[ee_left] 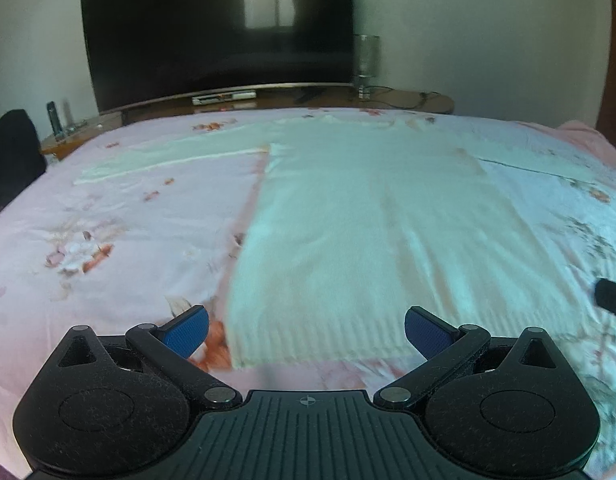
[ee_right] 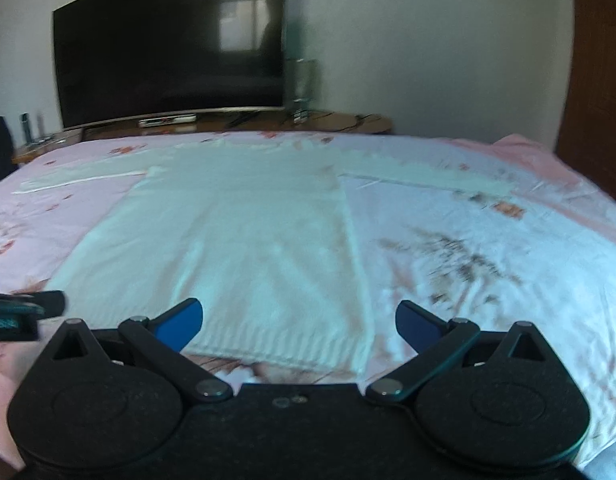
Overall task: Fold small clothes
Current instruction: 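Grasp the sweater cuff with the right gripper and lift it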
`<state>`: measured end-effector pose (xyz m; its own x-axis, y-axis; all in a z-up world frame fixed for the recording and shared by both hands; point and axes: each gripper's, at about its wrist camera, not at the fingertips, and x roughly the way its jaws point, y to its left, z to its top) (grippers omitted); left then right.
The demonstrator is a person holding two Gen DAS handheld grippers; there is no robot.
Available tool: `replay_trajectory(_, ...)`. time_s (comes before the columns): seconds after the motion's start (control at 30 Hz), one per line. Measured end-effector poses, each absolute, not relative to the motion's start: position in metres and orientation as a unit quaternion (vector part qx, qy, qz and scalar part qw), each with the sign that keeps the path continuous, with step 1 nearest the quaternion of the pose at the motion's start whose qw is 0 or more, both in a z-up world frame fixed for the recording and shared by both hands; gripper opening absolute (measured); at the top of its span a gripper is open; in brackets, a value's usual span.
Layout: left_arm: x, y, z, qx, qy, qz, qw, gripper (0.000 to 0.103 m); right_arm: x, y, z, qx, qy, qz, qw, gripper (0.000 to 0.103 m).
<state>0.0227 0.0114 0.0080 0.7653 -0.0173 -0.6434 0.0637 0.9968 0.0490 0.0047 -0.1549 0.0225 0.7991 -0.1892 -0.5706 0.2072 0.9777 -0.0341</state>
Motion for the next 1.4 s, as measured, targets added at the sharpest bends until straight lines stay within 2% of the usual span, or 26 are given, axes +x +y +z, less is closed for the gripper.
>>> replay_trajectory(0.2,0.072,0.012,0.024,0.056,0.303,0.033,0.951,0.103,0.027,-0.200,0.028,0.041,0.279,-0.147,0.948,0.102)
replay_trajectory(0.27,0.096,0.013,0.030,0.054,0.290,0.036,0.955,0.103,0.042,-0.219,0.032,0.055,0.273,-0.161,0.947,0.099)
replay_trajectory(0.33,0.123,0.013,0.032,0.057,0.276,0.036,0.959,0.103,0.062,-0.241,0.036,0.071,0.267,-0.171,0.946,0.092)
replay_trajectory(0.43,0.167,0.017,0.030,0.036,0.265,0.026,0.963,0.103,0.095,-0.280,0.041,0.110,0.254,-0.189,0.942,0.068)
replay_trajectory(0.63,0.263,0.030,0.006,0.029,0.274,0.060,0.959,0.103,0.168,-0.383,0.026,0.211,0.239,-0.225,0.921,0.041)
replay_trajectory(0.8,0.326,0.053,-0.021,0.012,0.311,0.097,0.945,0.103,0.223,-0.467,-0.011,0.298,0.229,-0.262,0.889,0.037)
replay_trajectory(1.0,0.360,0.080,-0.047,-0.033,0.324,0.124,0.937,0.103,0.256,-0.553,-0.072,0.428,0.210,-0.300,0.826,0.037)
replay_trajectory(1.17,0.375,0.092,-0.068,-0.048,0.336,0.133,0.931,0.103,0.268,-0.579,-0.096,0.459,0.187,-0.289,0.819,0.034)
replay_trajectory(1.27,0.382,0.097,-0.075,-0.049,0.346,0.146,0.925,0.103,0.278,-0.587,-0.099,0.463,0.184,-0.284,0.819,0.024)
replay_trajectory(1.3,0.385,0.099,-0.077,-0.054,0.355,0.144,0.922,0.103,0.282,-0.589,-0.100,0.457,0.190,-0.287,0.820,0.012)
replay_trajectory(1.33,0.388,0.101,-0.078,-0.057,0.366,0.140,0.918,0.103,0.285,-0.590,-0.100,0.451,0.196,-0.288,0.822,0.008)
replay_trajectory(1.4,0.390,0.100,-0.079,-0.046,0.376,0.134,0.916,0.103,0.290,-0.591,-0.096,0.437,0.200,-0.292,0.827,0.007)
